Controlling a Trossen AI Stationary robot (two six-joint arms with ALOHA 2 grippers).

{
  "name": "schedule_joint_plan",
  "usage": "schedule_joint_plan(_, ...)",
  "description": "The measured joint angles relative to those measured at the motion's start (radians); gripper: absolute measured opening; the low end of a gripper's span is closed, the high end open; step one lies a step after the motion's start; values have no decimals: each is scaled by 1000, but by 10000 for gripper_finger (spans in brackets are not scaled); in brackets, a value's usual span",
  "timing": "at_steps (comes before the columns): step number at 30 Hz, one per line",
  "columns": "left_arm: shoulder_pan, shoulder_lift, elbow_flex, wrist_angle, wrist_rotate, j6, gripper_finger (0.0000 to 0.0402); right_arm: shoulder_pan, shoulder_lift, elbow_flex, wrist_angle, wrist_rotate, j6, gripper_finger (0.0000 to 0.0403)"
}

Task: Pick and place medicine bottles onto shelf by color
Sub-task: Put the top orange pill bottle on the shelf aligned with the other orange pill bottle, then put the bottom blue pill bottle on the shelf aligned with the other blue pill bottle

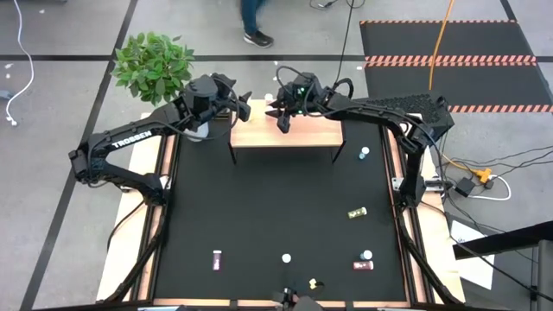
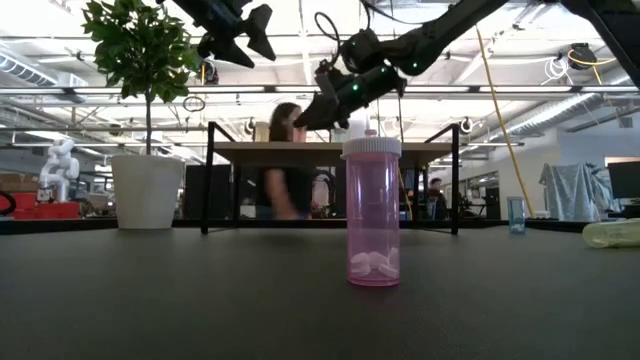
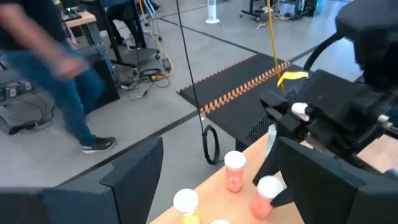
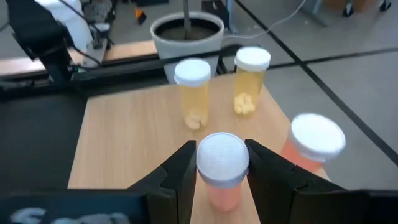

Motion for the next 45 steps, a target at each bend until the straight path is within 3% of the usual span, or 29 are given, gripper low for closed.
schedule_joint_plan(28, 1, 0, 0, -5, 0, -41, 312, -5, 0, 1, -5, -1, 47, 121)
schedule_joint_plan(39, 1, 0, 0, -5, 1, -41, 312, -5, -11, 0, 5, -3, 67, 196)
schedule_joint_plan(45, 2, 0, 0, -5, 1, -37, 312, -5, -67, 0, 15, -4, 71, 207)
